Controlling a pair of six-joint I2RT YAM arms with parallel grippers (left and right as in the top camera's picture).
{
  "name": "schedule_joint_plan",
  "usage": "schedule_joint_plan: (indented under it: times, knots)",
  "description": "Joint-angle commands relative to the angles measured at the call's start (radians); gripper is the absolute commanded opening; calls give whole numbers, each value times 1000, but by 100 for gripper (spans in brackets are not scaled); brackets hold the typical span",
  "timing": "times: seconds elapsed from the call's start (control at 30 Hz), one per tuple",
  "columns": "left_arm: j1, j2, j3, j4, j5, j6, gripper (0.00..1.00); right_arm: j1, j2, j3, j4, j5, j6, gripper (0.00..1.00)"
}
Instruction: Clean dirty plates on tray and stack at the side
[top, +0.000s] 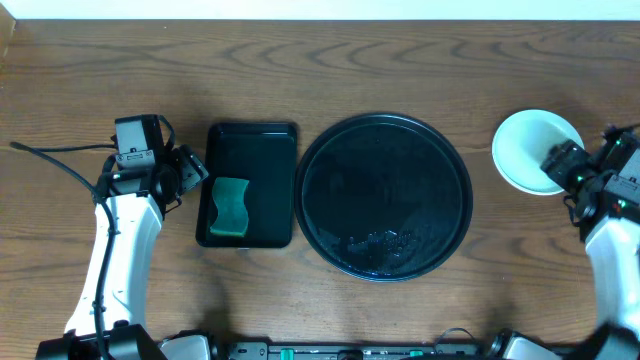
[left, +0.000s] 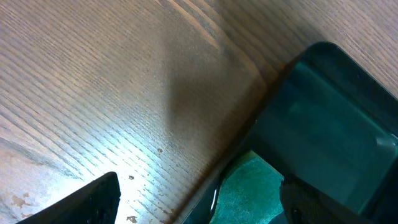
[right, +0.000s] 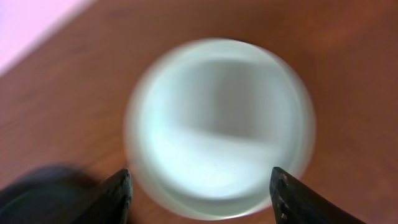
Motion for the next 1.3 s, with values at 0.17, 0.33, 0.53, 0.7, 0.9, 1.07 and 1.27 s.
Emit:
schedule_joint_plan:
  times: [0.17,0.33,0.53,0.7,0.9,1.07,1.27]
  knots:
    - [3,-5,20,-3,-1,-2,82,289,-106,0,-155,-258,-289,76]
    - [3,-5,20,-3,-1,-2,83,428,-81,0,-272,-163,-371,79]
    - [3,-5,20,-3,-1,-2,82,459,-80,0,-279,-53,-370,87]
    - [3,-5,20,-3,-1,-2,83,459,-80,0,-279,-51,-370,99]
    - [3,-5,20,-3,-1,-2,83,459,-80,0,-295,-51,-370,99]
    - [3,-5,20,-3,-1,-2,83,459,-80,0,-298,-51,-370,99]
    - [3,-5,20,-3,-1,-2,82,459,-80,0,-299,-51,-370,99]
